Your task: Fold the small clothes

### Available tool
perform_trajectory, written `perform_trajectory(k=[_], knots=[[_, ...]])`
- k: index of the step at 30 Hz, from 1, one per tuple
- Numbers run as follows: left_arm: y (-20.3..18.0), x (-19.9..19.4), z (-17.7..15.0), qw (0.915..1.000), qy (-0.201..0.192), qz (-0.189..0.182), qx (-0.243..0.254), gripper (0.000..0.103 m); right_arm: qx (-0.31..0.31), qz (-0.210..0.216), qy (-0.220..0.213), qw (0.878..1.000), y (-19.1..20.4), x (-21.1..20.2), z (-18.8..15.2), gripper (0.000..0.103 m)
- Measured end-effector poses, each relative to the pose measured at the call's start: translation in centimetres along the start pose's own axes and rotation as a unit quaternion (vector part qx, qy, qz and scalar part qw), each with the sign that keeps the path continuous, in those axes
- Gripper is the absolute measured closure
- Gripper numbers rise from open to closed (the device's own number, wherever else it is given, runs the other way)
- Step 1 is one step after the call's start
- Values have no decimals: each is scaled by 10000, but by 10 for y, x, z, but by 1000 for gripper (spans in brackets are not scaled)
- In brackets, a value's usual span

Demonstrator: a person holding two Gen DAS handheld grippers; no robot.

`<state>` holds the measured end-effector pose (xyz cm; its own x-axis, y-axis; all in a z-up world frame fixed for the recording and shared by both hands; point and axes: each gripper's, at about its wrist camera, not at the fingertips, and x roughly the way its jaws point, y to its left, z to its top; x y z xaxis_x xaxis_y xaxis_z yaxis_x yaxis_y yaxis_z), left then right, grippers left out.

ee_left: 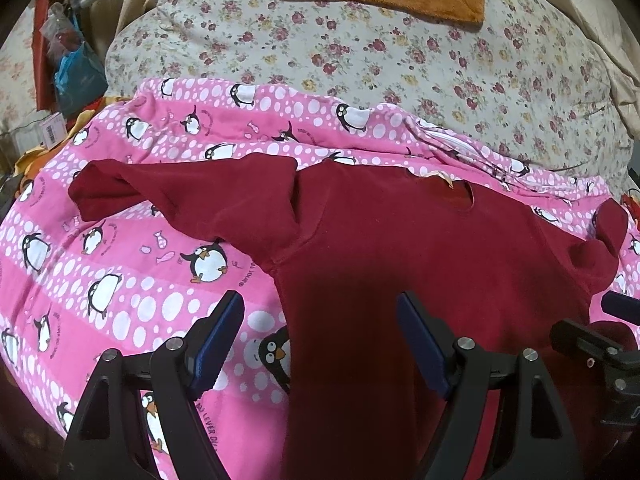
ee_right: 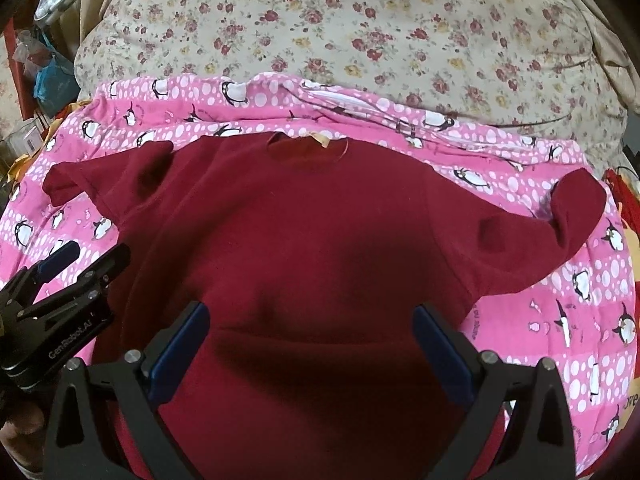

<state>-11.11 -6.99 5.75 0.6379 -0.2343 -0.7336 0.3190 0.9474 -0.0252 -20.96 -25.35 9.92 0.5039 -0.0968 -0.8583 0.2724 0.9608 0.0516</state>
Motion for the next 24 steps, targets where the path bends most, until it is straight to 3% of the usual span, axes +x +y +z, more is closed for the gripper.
perform_trajectory(k=[24], knots=[[-6,6,1,10000,27,-20,89,42,75,-35,84,9999,0,19,4,0]])
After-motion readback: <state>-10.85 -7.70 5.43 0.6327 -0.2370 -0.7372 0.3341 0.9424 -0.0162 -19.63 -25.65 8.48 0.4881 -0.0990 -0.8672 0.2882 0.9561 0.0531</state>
